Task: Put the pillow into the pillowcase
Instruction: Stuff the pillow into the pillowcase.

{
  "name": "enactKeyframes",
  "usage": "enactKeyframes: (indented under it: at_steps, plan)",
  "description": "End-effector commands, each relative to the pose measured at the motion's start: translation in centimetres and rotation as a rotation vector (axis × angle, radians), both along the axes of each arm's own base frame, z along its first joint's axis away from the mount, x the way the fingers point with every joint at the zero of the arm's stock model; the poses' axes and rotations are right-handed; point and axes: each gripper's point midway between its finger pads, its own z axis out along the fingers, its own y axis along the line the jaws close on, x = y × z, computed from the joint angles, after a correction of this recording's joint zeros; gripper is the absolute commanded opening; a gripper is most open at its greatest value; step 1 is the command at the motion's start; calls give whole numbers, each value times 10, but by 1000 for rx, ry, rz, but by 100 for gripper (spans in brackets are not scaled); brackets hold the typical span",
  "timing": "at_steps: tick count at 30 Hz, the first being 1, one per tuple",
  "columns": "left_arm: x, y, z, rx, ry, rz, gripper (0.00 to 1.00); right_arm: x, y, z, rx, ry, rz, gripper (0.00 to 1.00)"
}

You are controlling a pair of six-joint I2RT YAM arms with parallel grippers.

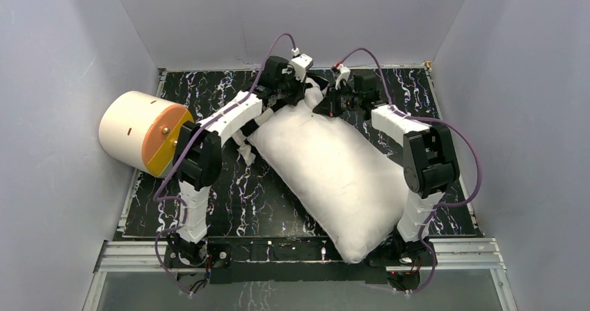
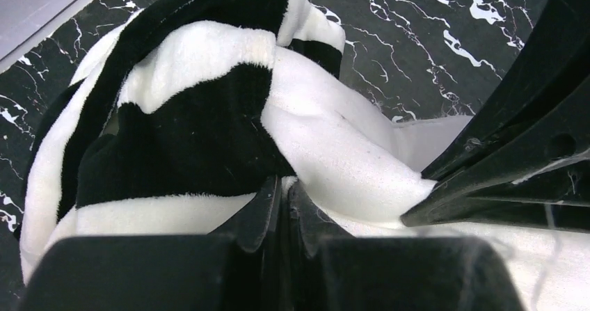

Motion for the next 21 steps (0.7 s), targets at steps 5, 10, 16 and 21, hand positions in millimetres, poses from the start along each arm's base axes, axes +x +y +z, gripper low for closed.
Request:
enactKeyframes:
  at_steps: [5,10,16,21]
  plan:
    - [-49,-32,129,-147,-206,-119,0,-31,42,42,83,-93,106,0]
    - [-102,-54,180,-368,-213,-251,0,-30,50,55,118,-121,76,0]
    - [-128,-50,161,-428,-162,-254,0,-22,42,71,149,-172,-27,0]
    - [-119,-43,148,-399,-167,-193,0,-27,50,78,194,-159,-11,0]
